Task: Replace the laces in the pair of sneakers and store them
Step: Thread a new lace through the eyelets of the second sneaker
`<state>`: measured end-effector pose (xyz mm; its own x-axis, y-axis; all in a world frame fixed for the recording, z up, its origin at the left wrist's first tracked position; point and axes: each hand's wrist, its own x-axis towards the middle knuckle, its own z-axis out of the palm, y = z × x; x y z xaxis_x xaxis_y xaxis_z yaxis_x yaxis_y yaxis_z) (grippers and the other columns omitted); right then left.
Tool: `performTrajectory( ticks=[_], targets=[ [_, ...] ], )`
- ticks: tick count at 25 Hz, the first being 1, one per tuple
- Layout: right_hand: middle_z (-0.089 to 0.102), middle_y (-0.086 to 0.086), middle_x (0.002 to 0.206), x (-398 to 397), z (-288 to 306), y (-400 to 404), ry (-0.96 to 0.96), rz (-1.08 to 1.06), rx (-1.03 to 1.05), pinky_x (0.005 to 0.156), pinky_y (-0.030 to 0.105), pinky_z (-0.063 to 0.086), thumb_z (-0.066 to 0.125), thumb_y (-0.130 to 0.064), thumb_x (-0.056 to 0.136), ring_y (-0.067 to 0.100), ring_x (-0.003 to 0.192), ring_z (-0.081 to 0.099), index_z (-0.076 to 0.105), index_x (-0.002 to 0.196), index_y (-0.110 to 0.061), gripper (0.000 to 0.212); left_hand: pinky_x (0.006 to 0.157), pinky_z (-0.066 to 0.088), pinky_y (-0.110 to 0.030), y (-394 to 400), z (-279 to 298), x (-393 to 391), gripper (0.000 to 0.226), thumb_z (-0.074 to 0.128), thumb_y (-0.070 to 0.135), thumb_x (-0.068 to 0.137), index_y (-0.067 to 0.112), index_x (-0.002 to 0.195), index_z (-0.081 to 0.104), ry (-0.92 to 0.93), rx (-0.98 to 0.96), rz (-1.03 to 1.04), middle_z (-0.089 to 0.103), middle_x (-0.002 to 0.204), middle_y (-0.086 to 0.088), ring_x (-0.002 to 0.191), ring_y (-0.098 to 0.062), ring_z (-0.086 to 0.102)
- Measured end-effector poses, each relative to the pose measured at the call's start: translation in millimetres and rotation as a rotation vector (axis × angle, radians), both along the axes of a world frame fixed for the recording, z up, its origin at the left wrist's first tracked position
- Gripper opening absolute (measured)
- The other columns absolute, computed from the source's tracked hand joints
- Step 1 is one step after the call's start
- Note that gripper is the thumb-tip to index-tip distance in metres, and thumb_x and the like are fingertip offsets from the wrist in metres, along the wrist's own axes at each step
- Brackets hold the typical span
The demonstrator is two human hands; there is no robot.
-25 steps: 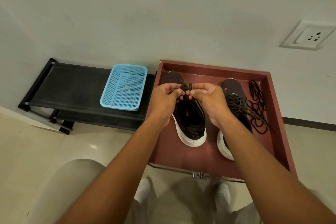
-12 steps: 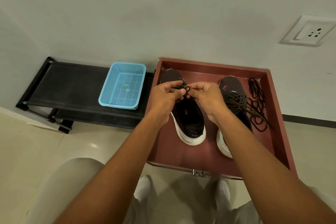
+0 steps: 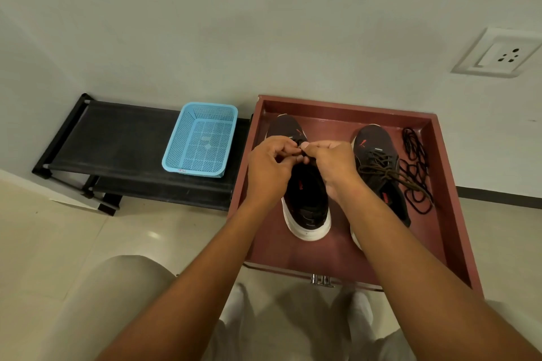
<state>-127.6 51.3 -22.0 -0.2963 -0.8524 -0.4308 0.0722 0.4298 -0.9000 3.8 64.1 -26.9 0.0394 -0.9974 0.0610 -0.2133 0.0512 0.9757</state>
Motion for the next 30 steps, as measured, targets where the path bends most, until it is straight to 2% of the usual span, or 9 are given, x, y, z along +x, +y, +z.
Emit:
performTrajectory(
  ticks=[3,6,10,13,15,17,21,27,30],
  targets=[
    [0.077,0.02,0.089,-0.2,4.6,-1.2,-0.078,-0.032,0.024,0.085,0.041,0.064,0.07,0.004,0.089,0.021,0.069,0.069,0.08,0.089,-0.004,0.012,0.093,0.056,-0.021,6.3,4.9,1.8,0.022,0.07,-0.008,0.085,0.009,0.093,0.081,-0.186,-0.158,-0.064,0.077,0.1,0.0,0.097,-0.007,0.071],
    [0.077,0.021,0.096,0.1,6.7,3.0,-0.086,-0.035,0.014,0.083,0.036,0.063,0.066,0.01,0.09,0.023,0.074,0.069,0.077,0.098,-0.005,0.02,0.083,0.053,-0.016,5.6,7.6,2.4,0.023,0.065,-0.005,0.088,0.012,0.096,0.08,-0.379,-0.29,-0.122,0.078,0.091,0.002,0.087,-0.008,0.07],
    [0.077,0.016,0.093,-5.2,3.6,12.4,0.034,0.054,-0.086,0.086,0.04,0.062,0.066,0.002,0.095,0.019,0.077,0.071,0.076,0.095,-0.013,0.019,0.059,0.042,-0.014,-6.8,11.9,0.4,0.015,0.065,-0.001,0.092,0.011,0.083,0.066,-0.483,-0.177,-0.154,0.068,0.077,0.003,0.069,-0.007,0.061],
    [0.072,0.009,0.083,-9.1,0.9,16.9,0.064,0.098,-0.159,0.086,0.038,0.06,0.063,0.0,0.098,0.014,0.074,0.067,0.076,0.095,-0.014,0.019,0.059,0.039,-0.008,-19.2,16.6,-1.3,0.015,0.068,0.004,0.091,0.014,0.082,0.063,-0.445,0.047,-0.169,0.066,0.079,0.004,0.069,-0.004,0.058],
    [0.071,0.007,0.083,-8.6,-1.2,19.7,0.057,0.114,-0.158,0.087,0.038,0.059,0.058,-0.002,0.098,0.013,0.076,0.065,0.077,0.095,-0.016,0.024,0.065,0.044,-0.015,-27.7,17.5,-1.4,0.013,0.069,0.009,0.093,0.016,0.083,0.063,-0.357,0.209,-0.184,0.067,0.082,0.0,0.075,-0.01,0.061],
    [0.072,0.011,0.089,-8.1,-1.1,23.0,-0.021,0.132,-0.153,0.087,0.037,0.057,0.051,0.001,0.095,0.015,0.08,0.064,0.078,0.097,-0.015,0.032,0.069,0.046,-0.027,-34.2,18.4,-1.1,0.012,0.067,0.01,0.095,0.016,0.085,0.065,-0.247,0.367,-0.181,0.066,0.082,-0.003,0.076,-0.014,0.059],
    [0.076,0.012,0.106,-11.1,-3.6,30.3,-0.076,0.204,-0.206,0.094,0.037,0.058,0.058,0.018,0.084,0.021,0.097,0.07,0.073,0.113,-0.01,0.043,0.068,0.045,-0.029,-38.1,19.7,-3.7,0.018,0.061,0.008,0.099,0.015,0.083,0.066,0.035,0.641,-0.166,0.068,0.077,-0.004,0.069,-0.015,0.052],
    [0.078,0.012,0.105,-8.0,-4.5,33.7,-0.091,0.168,-0.31,0.095,0.034,0.059,0.078,0.015,0.078,0.023,0.097,0.074,0.074,0.115,-0.005,0.042,0.077,0.049,-0.035,-40.6,16.1,0.8,0.02,0.062,0.005,0.096,0.014,0.08,0.069,0.105,0.665,-0.132,0.072,0.074,-0.003,0.075,-0.019,0.056],
    [0.072,0.014,0.116,-9.0,-1.3,34.8,-0.005,0.185,-0.367,0.096,0.035,0.059,0.081,0.011,0.077,0.023,0.101,0.075,0.077,0.111,-0.006,0.038,0.07,0.047,-0.031,-40.4,17.3,2.3,0.021,0.064,0.003,0.095,0.014,0.078,0.068,0.095,0.652,-0.128,0.071,0.071,-0.002,0.068,-0.016,0.055]
  ],
)
